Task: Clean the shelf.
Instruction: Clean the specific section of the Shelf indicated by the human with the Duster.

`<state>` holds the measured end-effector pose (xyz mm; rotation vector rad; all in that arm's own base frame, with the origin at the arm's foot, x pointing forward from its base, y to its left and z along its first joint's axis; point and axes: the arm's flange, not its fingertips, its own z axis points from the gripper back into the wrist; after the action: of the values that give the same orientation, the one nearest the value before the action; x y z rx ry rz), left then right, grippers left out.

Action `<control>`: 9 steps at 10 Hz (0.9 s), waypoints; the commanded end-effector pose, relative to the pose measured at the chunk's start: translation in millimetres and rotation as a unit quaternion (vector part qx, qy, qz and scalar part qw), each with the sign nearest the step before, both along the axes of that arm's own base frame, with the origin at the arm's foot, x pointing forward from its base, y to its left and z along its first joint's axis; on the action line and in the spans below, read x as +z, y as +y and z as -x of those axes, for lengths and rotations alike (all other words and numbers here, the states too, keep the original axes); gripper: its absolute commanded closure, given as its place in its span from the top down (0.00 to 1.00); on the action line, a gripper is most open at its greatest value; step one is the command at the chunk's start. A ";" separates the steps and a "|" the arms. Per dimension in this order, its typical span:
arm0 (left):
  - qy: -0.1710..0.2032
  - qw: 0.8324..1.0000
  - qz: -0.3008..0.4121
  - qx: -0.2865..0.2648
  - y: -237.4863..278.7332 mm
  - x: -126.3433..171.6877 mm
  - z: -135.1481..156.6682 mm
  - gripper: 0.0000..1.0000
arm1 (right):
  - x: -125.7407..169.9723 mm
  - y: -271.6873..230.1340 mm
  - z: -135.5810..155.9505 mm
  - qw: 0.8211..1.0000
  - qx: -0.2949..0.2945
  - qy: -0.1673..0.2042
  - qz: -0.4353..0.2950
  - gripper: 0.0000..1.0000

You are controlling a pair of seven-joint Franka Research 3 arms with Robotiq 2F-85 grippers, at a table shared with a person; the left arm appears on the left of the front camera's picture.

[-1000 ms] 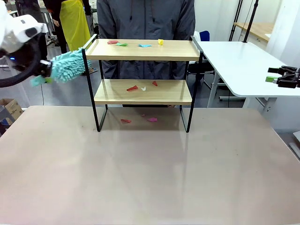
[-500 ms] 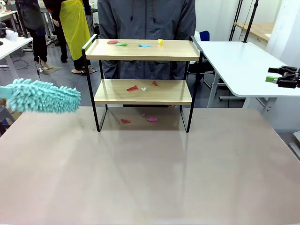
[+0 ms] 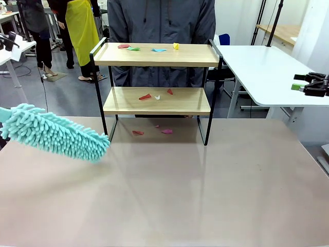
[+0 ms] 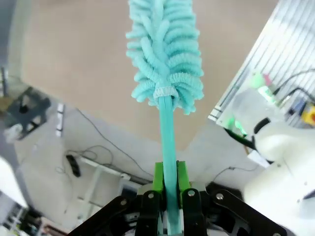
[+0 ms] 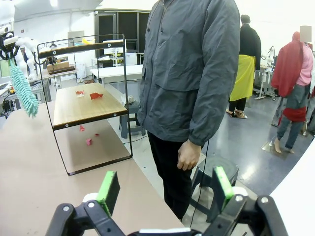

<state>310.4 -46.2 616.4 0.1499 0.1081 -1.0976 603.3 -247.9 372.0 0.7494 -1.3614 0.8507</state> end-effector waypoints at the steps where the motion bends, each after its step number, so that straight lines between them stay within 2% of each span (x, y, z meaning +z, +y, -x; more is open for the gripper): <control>1: 0.016 0.998 -0.020 -0.050 2.8 0.3 1.6 0.13 | 2.4 1.3 -0.2 1.000 0.002 -0.002 0.001 1.00; 3: 0.015 0.998 -0.018 -0.055 1.9 -5.7 -3.1 0.13 | 2.4 1.3 -0.2 1.000 0.002 -0.002 0.001 1.00; 4: -0.012 1.000 -0.001 -0.026 5.1 -4.8 -9.7 0.13 | 2.4 1.3 -0.2 1.000 0.002 -0.002 0.001 1.00; 5: 0.019 0.999 -0.010 -0.050 -8.3 -5.3 0.1 0.13 | 2.4 1.3 -0.2 1.000 0.002 -0.002 0.001 1.00; 9: 0.019 0.999 -0.010 -0.050 -8.3 -5.3 0.1 0.13 | 2.4 1.3 -0.2 1.000 0.002 -0.002 0.001 1.00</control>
<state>312.6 -54.6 610.1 0.1540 0.1446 -1.1938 603.4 -247.9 372.0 0.7495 -1.3615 0.8508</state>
